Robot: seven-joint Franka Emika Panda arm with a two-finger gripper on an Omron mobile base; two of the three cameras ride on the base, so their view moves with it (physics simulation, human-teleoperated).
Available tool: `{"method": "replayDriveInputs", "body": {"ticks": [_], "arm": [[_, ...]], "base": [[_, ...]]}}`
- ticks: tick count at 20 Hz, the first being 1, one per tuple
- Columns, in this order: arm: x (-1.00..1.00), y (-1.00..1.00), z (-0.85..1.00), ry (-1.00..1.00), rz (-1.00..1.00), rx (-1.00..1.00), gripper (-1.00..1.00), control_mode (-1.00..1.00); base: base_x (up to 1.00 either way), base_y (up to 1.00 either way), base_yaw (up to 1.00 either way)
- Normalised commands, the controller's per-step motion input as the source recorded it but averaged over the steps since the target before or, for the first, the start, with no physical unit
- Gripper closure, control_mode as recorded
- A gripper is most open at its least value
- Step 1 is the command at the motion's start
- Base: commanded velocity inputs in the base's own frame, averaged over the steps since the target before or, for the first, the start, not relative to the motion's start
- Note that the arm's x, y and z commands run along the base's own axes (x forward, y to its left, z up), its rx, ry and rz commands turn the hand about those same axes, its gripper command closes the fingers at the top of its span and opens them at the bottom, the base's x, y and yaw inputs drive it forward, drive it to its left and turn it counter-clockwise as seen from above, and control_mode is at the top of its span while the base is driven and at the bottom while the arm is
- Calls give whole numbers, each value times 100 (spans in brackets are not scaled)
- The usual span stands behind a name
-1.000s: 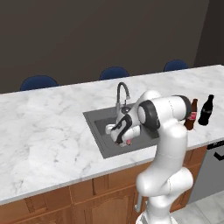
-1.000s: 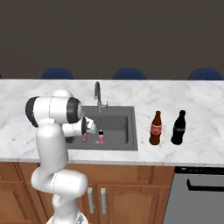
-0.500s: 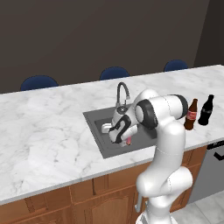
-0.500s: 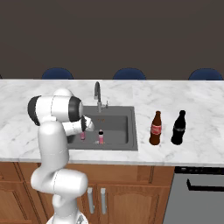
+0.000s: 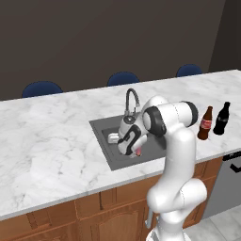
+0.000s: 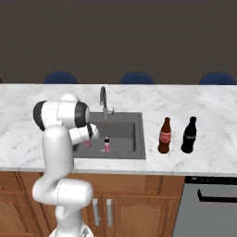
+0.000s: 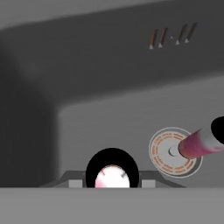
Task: Place the large bottle from the dining counter next to the other large bottle outside the sink, and place the small bottle from the dining counter next to the other small bottle inside the sink.
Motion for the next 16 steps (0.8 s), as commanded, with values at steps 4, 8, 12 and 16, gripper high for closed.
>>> {"method": "replayDriveInputs", "body": {"ticks": [4,8,12,16], "arm": [[24,0,-16,-2,0,0,100,-100],[10,1,-24,0,0,0,100,-100],[0,0,-17,0,0,0,100,-100],[0,0,-9,1,0,0,100,-100]], "base": [[0,0,0],[0,0,0],[0,0,0],[0,0,0]]}}
